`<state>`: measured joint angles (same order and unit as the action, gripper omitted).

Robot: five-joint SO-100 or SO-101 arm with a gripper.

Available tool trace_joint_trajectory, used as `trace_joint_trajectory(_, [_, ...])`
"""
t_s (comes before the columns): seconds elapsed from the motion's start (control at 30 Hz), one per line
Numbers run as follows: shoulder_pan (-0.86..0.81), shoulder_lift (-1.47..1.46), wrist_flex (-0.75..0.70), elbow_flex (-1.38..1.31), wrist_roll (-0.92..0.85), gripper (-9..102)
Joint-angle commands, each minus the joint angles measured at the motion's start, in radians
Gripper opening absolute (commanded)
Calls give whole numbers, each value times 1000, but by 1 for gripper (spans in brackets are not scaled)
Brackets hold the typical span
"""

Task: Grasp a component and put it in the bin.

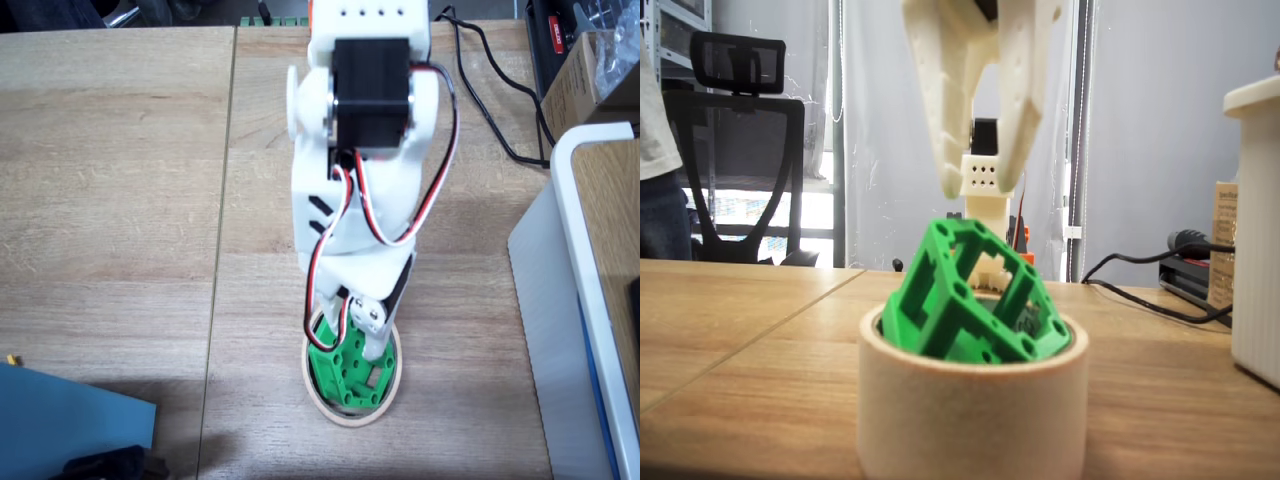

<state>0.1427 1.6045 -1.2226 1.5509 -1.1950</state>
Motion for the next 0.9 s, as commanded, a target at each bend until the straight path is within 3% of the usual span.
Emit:
trace_joint_trajectory(0.0, [2,34,-6,-77,8,13])
trace_joint_trajectory(0.33, [-8,253,-8,-58,8,12])
trace_joint_trajectory(0.63, [-25,362,-8,-49,6,3])
trace_joint_trajectory(0.87, [-178,538,-8,104,-11,0])
